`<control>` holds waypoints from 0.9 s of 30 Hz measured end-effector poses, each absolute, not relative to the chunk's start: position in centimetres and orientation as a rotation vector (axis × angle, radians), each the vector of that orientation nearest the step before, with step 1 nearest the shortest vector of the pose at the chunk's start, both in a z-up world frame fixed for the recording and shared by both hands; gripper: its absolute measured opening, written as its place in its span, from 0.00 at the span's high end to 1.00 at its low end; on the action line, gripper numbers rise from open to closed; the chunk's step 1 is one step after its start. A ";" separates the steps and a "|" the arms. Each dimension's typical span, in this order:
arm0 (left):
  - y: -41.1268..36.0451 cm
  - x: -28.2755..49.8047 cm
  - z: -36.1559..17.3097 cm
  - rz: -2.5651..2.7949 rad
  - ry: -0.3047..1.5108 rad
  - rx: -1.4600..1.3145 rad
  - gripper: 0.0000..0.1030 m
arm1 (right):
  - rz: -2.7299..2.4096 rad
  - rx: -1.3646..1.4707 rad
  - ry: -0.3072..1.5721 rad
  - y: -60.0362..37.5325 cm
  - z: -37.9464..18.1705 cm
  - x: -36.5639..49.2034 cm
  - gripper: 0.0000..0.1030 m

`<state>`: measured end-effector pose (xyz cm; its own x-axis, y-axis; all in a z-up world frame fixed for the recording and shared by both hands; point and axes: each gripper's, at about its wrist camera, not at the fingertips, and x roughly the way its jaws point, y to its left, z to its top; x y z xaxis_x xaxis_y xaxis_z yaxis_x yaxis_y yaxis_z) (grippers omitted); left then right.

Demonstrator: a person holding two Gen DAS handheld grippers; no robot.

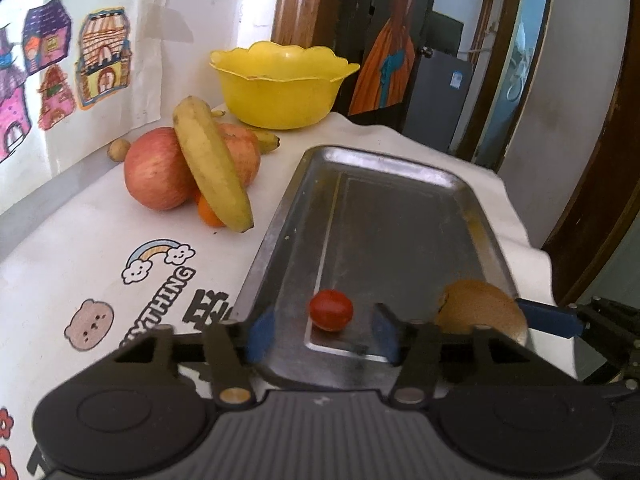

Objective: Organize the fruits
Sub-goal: 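Lower the tomato and kiwi onto the tray and open both grippers, then withdraw both grippers from the tray back toward the fruit pile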

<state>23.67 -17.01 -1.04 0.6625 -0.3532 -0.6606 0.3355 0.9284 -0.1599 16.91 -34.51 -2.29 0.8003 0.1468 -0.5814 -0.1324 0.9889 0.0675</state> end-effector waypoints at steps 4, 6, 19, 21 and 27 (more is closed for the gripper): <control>-16.1 22.6 0.1 -0.376 0.719 -0.043 0.23 | 0.142 0.030 0.606 -34.4 -1.7 15.9 0.18; -15.5 22.1 0.8 -0.372 0.699 -0.053 0.21 | 0.137 0.033 0.593 -34.2 -1.1 15.2 0.16; -10.8 16.4 6.6 -0.261 0.510 -0.069 0.01 | 0.108 0.015 0.415 -31.8 5.2 7.9 0.01; -9.5 15.4 7.5 -0.248 0.482 -0.072 0.01 | 0.112 0.018 0.392 -31.1 6.3 6.6 0.01; -5.7 13.2 10.8 -0.190 0.436 -0.035 0.01 | 0.167 0.083 0.334 -28.8 11.2 3.3 0.01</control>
<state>13.17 -5.66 10.76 0.8891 -0.1900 -0.4164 0.1749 0.9818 -0.0745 3.26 -28.77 11.18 0.9313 0.1761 -0.3189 -0.1489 0.9829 0.1080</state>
